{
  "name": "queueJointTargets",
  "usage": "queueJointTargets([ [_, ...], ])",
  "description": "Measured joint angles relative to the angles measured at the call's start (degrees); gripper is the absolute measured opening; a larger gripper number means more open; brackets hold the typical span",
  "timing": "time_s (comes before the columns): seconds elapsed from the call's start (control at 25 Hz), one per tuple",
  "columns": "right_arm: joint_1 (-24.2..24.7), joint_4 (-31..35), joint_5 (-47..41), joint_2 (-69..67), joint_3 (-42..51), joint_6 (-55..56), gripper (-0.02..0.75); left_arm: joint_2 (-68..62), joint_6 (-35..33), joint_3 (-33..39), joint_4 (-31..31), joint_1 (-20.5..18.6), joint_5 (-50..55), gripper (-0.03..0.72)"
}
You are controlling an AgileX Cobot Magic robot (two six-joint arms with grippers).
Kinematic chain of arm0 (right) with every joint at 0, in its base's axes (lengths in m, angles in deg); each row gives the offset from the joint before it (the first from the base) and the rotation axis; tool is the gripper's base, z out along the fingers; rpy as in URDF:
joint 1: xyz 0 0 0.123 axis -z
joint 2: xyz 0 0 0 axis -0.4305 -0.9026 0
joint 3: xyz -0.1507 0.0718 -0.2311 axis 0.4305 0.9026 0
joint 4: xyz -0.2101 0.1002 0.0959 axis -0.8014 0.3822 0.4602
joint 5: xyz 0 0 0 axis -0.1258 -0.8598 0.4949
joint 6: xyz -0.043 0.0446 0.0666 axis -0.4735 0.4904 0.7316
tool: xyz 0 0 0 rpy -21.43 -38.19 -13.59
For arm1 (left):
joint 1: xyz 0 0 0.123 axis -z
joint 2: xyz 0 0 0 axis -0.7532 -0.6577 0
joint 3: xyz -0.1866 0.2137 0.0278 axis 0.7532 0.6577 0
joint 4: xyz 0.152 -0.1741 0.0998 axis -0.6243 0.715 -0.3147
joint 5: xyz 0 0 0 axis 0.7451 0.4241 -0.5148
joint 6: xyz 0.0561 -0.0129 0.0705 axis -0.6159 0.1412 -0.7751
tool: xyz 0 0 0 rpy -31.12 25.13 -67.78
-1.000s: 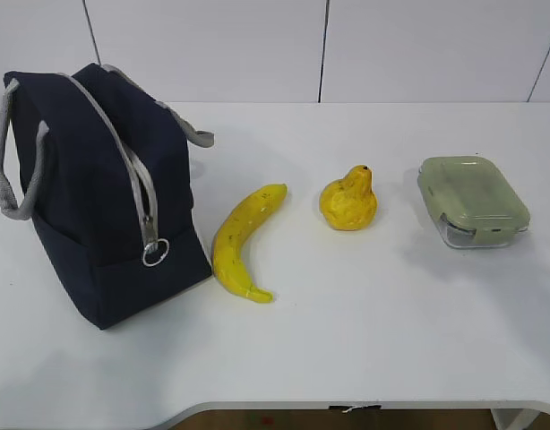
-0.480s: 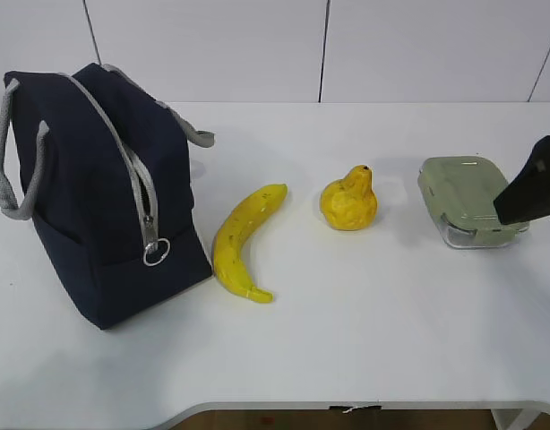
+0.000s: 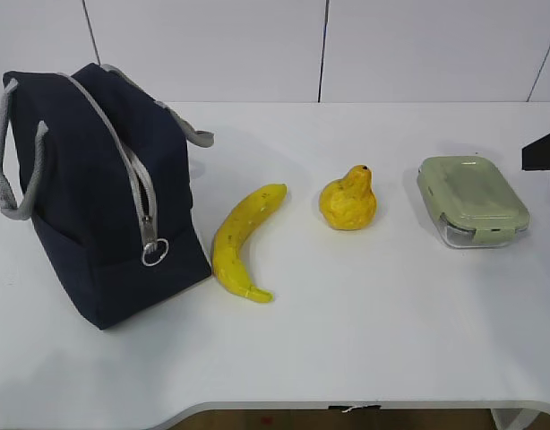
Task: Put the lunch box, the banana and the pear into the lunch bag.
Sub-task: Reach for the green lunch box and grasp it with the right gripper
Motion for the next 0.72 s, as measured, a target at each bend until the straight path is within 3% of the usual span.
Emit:
queueJointTargets([
  [0.48,7.5,20.7,-3.6,-17.1,-2.6,-17.6,0.543,0.0,0.0,0.0,-0.3,0.0,0.0,0.332],
  [0.72,7.8,22.9,-4.2,-24.1,-9.5,-19.2,0.543,0.0,0.0,0.0,0.0,0.0,0.0,0.331],
])
